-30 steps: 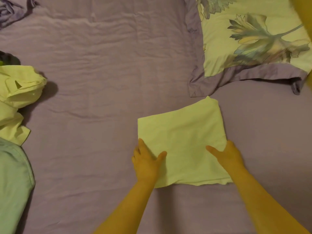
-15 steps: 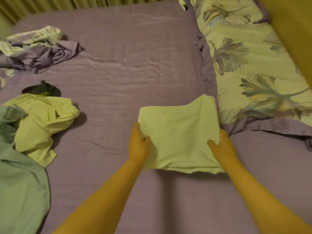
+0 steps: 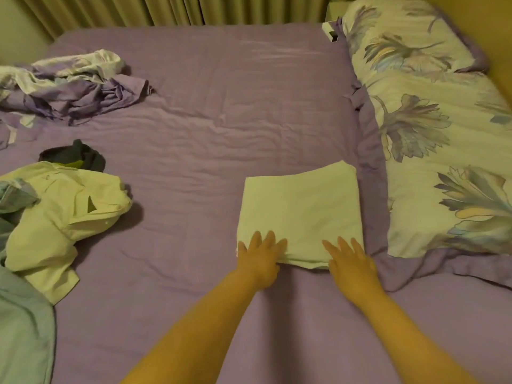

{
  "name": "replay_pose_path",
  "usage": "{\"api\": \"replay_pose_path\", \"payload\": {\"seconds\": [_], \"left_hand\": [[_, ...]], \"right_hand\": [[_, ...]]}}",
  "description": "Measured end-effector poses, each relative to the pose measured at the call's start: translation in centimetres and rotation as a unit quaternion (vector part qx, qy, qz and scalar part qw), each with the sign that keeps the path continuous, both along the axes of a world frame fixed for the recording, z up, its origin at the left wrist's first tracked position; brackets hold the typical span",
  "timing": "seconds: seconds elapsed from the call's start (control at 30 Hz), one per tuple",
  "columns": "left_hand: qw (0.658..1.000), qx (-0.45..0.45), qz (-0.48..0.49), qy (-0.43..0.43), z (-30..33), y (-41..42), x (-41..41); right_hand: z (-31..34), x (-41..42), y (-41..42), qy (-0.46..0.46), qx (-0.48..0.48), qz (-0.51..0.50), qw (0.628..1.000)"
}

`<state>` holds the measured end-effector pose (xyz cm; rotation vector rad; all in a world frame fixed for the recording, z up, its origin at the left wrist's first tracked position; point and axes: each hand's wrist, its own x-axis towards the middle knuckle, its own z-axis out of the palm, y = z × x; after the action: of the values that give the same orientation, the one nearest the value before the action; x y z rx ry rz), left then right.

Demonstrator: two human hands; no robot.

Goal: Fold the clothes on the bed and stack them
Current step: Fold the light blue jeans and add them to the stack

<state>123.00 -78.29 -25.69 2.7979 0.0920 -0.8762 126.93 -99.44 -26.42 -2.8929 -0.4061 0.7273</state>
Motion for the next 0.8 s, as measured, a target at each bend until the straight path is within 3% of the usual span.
{"api": "replay_pose_path", "payload": {"seconds": [0.07,0.2,0.37,0.63,0.8], "left_hand": [[0.999,0.025,-0.042,0.016,-0.9,-0.7,-0.9],[0.996,0.057,-0.062,0.024,-0.6,-0.4,-1.9],[0.999,0.029,0.022,0.011,1.0,-1.1,-5.4],[0.987,-0.005,0.119,0.108,6.1,0.1,-14.7],[0.972,-0.029,0.185,0.144,10.6,1.1,-22.1]], "right_hand": [[-0.5,-1.1,0.3,0.026,-0.064,0.047,0.997],[0.0,-1.7,0.6,0.048,-0.094,0.039,0.994],[1.3,-5.8,2.4,0.015,-0.084,0.002,0.996],[5.3,-14.8,3.8,0.029,0.037,-0.009,0.999],[9.3,-19.9,6.0,0.049,-0.001,0.052,0.997]]}}
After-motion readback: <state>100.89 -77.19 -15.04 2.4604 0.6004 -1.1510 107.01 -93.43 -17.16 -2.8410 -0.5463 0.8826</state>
